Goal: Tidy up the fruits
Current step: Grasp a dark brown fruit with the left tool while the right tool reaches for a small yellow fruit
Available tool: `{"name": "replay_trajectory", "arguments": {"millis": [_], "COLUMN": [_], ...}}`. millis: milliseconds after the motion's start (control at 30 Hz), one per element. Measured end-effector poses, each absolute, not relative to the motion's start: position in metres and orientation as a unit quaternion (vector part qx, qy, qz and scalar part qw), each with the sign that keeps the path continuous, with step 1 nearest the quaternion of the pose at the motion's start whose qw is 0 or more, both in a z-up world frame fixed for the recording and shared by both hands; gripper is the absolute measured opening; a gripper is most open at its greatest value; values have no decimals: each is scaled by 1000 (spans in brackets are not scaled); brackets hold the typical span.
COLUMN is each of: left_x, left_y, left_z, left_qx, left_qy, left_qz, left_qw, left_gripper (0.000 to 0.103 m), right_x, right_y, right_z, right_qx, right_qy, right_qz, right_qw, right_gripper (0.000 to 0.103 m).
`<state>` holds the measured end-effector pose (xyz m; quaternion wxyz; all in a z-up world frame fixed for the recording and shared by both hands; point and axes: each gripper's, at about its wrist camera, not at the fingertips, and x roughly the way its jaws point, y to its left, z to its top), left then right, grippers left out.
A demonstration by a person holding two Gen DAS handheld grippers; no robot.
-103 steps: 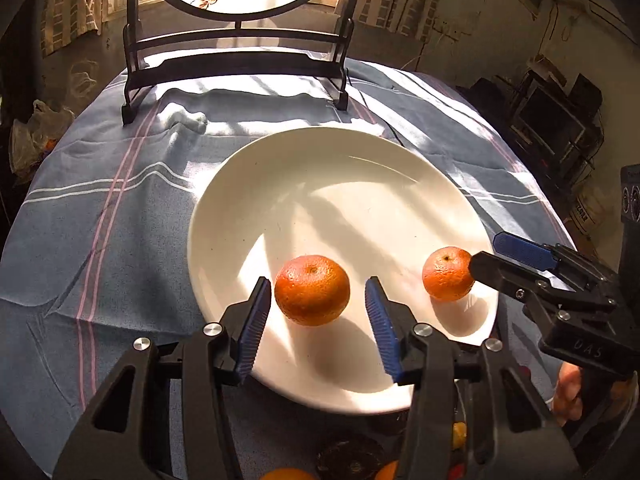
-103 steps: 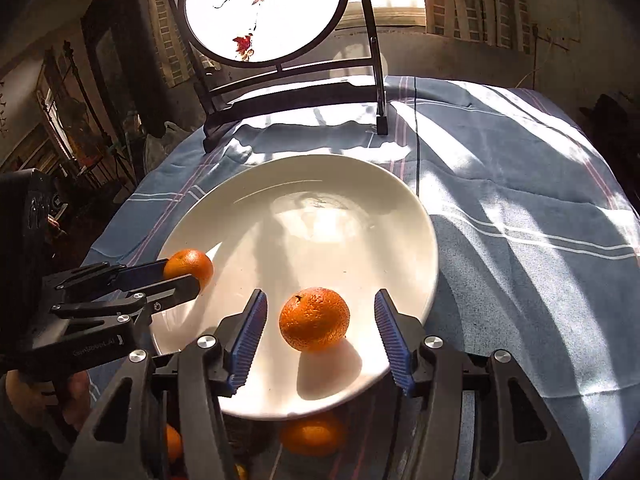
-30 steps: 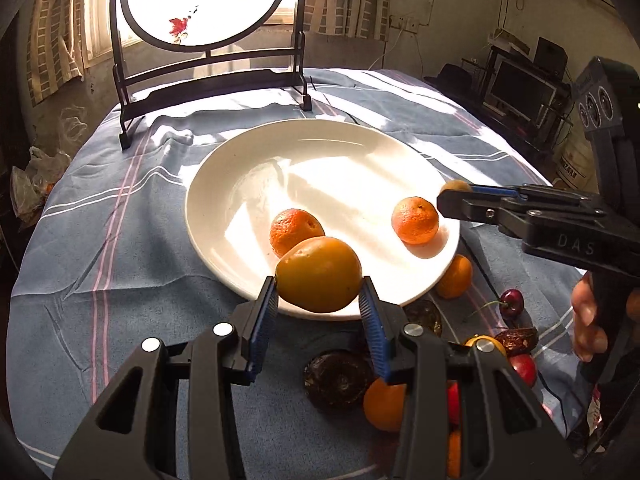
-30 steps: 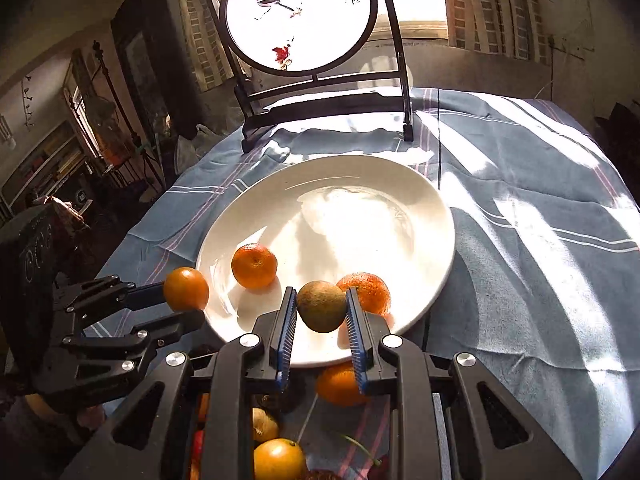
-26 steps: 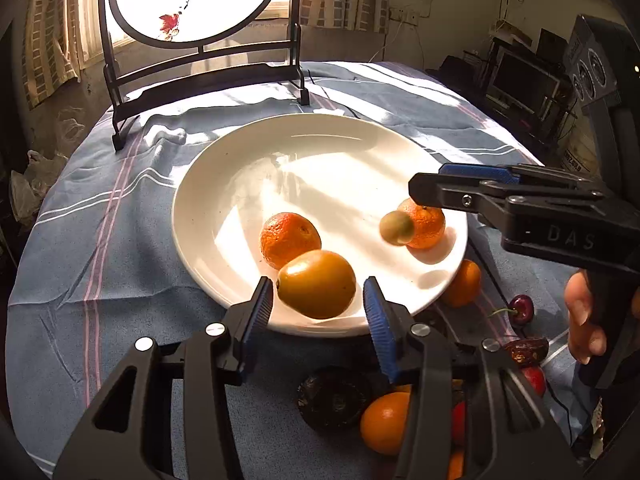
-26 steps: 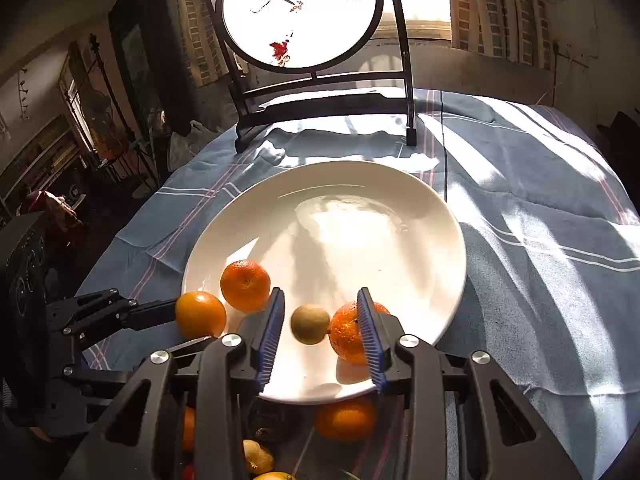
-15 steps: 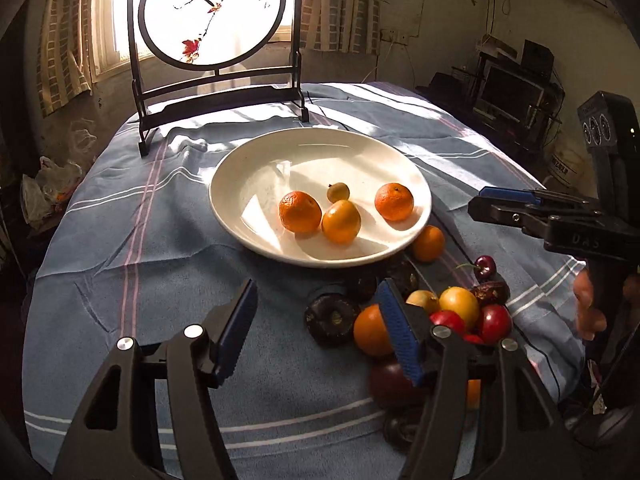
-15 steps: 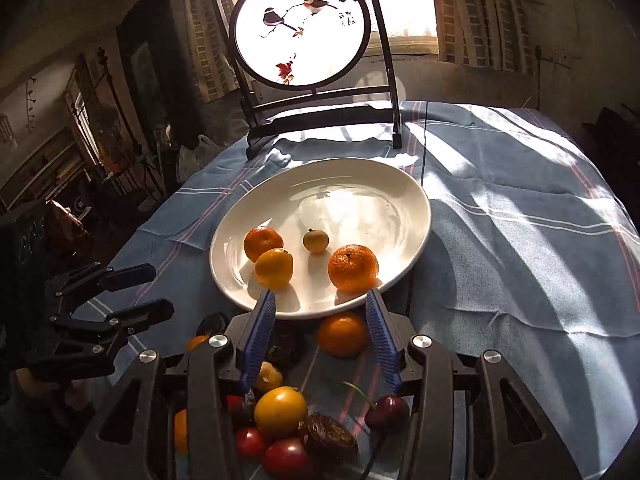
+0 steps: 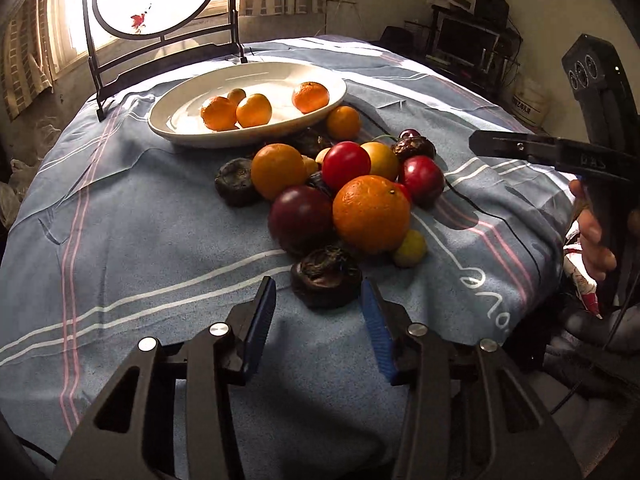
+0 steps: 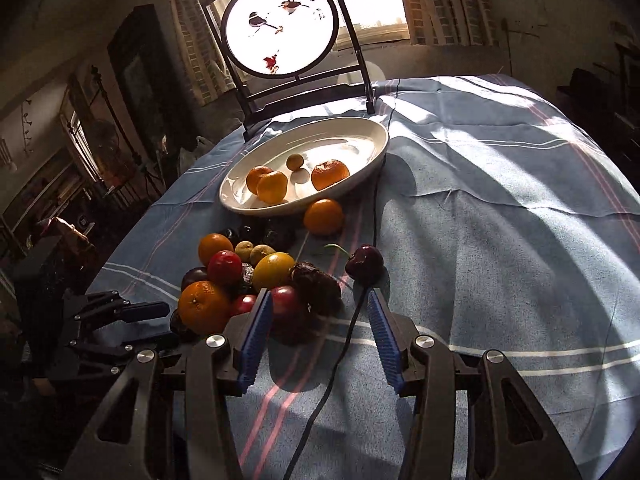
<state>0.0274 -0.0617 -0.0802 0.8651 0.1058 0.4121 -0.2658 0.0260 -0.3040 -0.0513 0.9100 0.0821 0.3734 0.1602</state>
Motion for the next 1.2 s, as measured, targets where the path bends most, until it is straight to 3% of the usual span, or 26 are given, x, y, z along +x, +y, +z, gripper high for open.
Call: {"name": "replay_trajectory", "arguments": {"millis": [433,900,1033,1200], "left_x": [26,36,33,25], "left_y": [-56,-52,-45,-36], "left_z": [-81,-91,-87,-79], "left_qx": [86,88,69,65], "left_qy": [402,401,407,401], "left_qz": [-260,-241,-246,-239], "left_qw": [873,880,877,882], "left_gripper": [38,43,38,38], "right_x": [8,16,22,28], "right_y": [-239,-208,-205,-205], "right_z": [-67,-72,-75,-84], "right_qx": [6,-29,-28,-17], "right_qy": [394,405,406,421], "right_qz": [252,259,262,265], "right_qw": [884,876,875,867], "right_gripper": [49,49,49,42]}}
